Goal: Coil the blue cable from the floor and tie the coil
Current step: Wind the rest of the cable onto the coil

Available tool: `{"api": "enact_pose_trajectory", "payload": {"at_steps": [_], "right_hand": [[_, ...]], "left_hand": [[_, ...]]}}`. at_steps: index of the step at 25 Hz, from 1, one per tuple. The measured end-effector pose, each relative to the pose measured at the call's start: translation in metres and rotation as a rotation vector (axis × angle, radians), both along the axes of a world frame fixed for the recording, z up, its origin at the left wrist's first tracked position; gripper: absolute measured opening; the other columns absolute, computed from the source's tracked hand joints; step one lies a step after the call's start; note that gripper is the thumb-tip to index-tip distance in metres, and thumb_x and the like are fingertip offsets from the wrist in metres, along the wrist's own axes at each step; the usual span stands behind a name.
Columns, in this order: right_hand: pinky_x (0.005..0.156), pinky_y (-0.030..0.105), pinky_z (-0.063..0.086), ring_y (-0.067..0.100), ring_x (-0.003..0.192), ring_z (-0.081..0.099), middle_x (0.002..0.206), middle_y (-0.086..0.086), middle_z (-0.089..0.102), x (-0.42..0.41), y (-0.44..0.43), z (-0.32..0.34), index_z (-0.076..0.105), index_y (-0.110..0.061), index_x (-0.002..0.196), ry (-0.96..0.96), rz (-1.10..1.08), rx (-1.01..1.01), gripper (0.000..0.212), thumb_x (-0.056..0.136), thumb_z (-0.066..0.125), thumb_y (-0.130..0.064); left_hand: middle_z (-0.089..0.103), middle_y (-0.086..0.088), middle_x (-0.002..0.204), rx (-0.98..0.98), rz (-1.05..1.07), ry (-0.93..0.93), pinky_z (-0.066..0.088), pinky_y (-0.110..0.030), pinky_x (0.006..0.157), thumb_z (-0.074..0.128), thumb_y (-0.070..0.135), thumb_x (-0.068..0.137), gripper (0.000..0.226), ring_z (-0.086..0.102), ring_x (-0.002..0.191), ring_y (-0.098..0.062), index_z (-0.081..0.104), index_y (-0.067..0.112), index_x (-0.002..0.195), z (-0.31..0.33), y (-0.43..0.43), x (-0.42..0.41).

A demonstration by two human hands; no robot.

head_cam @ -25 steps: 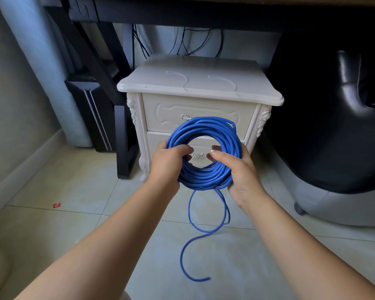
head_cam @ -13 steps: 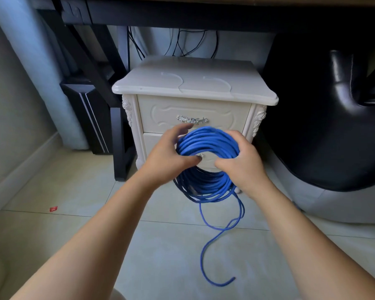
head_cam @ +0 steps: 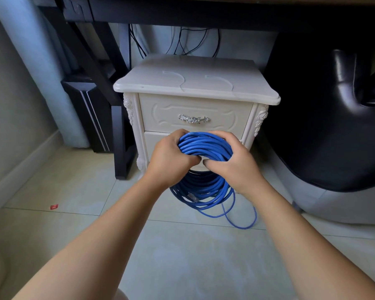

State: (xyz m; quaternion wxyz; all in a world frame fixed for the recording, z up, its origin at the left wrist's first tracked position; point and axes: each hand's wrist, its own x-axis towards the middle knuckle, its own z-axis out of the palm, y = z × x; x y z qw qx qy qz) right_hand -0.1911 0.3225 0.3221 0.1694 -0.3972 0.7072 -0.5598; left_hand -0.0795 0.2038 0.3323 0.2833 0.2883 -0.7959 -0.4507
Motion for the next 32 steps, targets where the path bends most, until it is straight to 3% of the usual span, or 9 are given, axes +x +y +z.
{"api": "enact_pose_trajectory", "payload": {"at_steps": [4, 7, 14, 17, 21, 24, 26, 29, 32], "right_hand": [[0.093, 0.036, 0.052, 0.015, 0.102, 0.068, 0.108, 0.002, 0.072, -0.007, 0.0, -0.006, 0.062, -0.03, 0.114, -0.35, 0.053, -0.073, 0.049, 0.07, 0.08, -0.018], [0.096, 0.052, 0.052, 0.026, 0.107, 0.067, 0.114, 0.013, 0.069, -0.004, -0.004, -0.015, 0.062, -0.026, 0.114, -0.565, 0.043, -0.143, 0.055, 0.062, 0.082, -0.022], [0.082, 0.048, 0.055, 0.031, 0.082, 0.068, 0.073, 0.009, 0.069, 0.009, -0.011, -0.021, 0.059, -0.009, 0.102, -0.74, -0.109, -0.223, 0.024, 0.082, 0.065, 0.003], [0.073, 0.042, 0.052, 0.027, 0.068, 0.062, 0.062, 0.007, 0.062, 0.003, -0.009, -0.016, 0.059, -0.011, 0.092, -0.737, -0.183, -0.207, 0.024, 0.076, 0.065, 0.005], [0.068, 0.042, 0.05, 0.029, 0.068, 0.057, 0.072, 0.014, 0.055, -0.002, -0.008, -0.007, 0.061, -0.013, 0.09, -0.642, -0.225, -0.211, 0.038, 0.054, 0.063, -0.002], [0.055, 0.029, 0.048, 0.022, 0.056, 0.055, 0.065, 0.007, 0.056, -0.005, -0.003, 0.002, 0.06, -0.012, 0.095, -0.483, -0.181, -0.163, 0.034, 0.066, 0.06, 0.006], [0.043, 0.021, 0.042, 0.016, 0.051, 0.052, 0.069, 0.001, 0.06, -0.004, 0.0, 0.006, 0.061, -0.025, 0.097, -0.245, -0.167, -0.046, 0.04, 0.072, 0.06, 0.006], [0.066, 0.021, 0.051, 0.008, 0.074, 0.064, 0.088, -0.012, 0.069, -0.001, 0.001, 0.004, 0.06, -0.039, 0.102, 0.114, -0.067, 0.087, 0.052, 0.068, 0.066, -0.002], [0.076, 0.022, 0.05, 0.008, 0.087, 0.065, 0.095, -0.015, 0.068, 0.0, 0.001, 0.001, 0.061, -0.04, 0.11, 0.167, -0.041, 0.139, 0.057, 0.067, 0.067, -0.003]], "left_hand": [[0.066, 0.003, 0.071, 0.369, 0.057, 0.215, 0.046, -0.027, 0.065, 0.072, -0.003, 0.072, 0.033, 0.059, 0.064, -0.012, 0.067, 0.016, 0.098, 0.004, -0.002, 0.0], [0.056, 0.005, 0.061, 0.573, 0.119, 0.319, 0.042, -0.034, 0.066, 0.069, -0.004, 0.075, 0.024, 0.051, 0.064, -0.018, 0.062, 0.017, 0.083, 0.004, -0.006, 0.0], [0.055, -0.002, 0.074, 0.893, 0.236, 0.371, 0.048, -0.035, 0.071, 0.068, 0.008, 0.083, 0.022, 0.056, 0.069, -0.016, 0.061, 0.01, 0.104, -0.011, 0.005, -0.005], [0.064, -0.002, 0.08, 0.86, 0.127, 0.275, 0.053, -0.039, 0.075, 0.069, 0.012, 0.084, 0.025, 0.065, 0.077, -0.016, 0.06, 0.013, 0.107, -0.012, 0.006, -0.005], [0.073, -0.005, 0.1, 0.712, 0.041, 0.191, 0.056, -0.042, 0.089, 0.073, 0.019, 0.081, 0.038, 0.072, 0.091, -0.02, 0.059, 0.022, 0.116, -0.003, 0.0, -0.001], [0.07, 0.003, 0.102, 0.425, -0.008, 0.173, 0.056, -0.032, 0.086, 0.079, 0.018, 0.076, 0.061, 0.07, 0.092, -0.016, 0.052, 0.032, 0.129, 0.0, -0.006, 0.002], [0.066, 0.006, 0.109, 0.147, -0.044, 0.066, 0.053, -0.025, 0.086, 0.079, 0.018, 0.075, 0.066, 0.067, 0.094, -0.01, 0.05, 0.033, 0.132, -0.001, -0.009, 0.004], [0.058, 0.008, 0.119, -0.075, -0.131, -0.07, 0.05, -0.017, 0.086, 0.079, 0.017, 0.07, 0.075, 0.063, 0.098, -0.005, 0.047, 0.037, 0.135, -0.003, -0.01, 0.007], [0.066, 0.012, 0.095, -0.068, -0.195, -0.15, 0.048, -0.009, 0.064, 0.073, 0.008, 0.073, 0.056, 0.063, 0.077, -0.002, 0.055, 0.033, 0.119, -0.003, -0.006, 0.009]]}}
